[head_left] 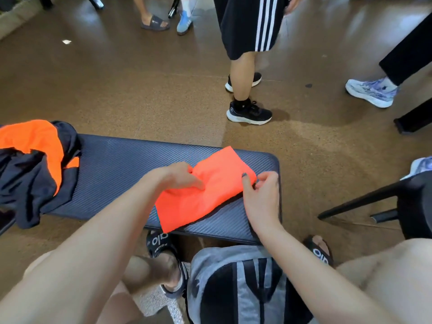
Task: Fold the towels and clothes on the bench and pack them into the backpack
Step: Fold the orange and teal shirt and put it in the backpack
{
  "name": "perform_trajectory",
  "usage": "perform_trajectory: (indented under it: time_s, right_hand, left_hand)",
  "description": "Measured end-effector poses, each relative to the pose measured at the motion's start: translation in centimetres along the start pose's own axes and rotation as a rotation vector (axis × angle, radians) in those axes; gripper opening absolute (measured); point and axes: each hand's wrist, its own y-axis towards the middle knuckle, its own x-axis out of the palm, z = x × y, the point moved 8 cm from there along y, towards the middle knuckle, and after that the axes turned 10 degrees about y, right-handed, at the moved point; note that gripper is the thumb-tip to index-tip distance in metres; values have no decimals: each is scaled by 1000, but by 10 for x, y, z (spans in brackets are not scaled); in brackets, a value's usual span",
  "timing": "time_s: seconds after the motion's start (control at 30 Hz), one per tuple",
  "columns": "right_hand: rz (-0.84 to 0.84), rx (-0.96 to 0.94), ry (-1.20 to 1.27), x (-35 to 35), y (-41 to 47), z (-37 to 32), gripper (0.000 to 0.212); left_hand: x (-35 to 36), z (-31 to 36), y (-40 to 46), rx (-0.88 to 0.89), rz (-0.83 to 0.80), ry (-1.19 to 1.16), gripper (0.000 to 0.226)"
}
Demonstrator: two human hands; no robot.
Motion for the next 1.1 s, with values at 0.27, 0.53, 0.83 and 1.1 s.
perform_trajectory:
  time_s: [0.27, 0.53, 0.83, 1.1]
  right_hand:
    - [-206, 306, 302, 29, -45, 2, 54]
    - [-581, -257, -157, 0, -64, -46, 116]
    - [-497, -39, 216, -67, -59, -24, 69]
    - [-665, 15, 207, -104, -54, -27, 57]
  left_hand:
    - [7, 27, -60, 208, 70, -504, 17]
    - [7, 67, -112, 363, 169, -597, 20]
    - [19, 133, -138, 586, 216, -387, 43]
    - [39, 154, -154, 705, 116, -273, 75]
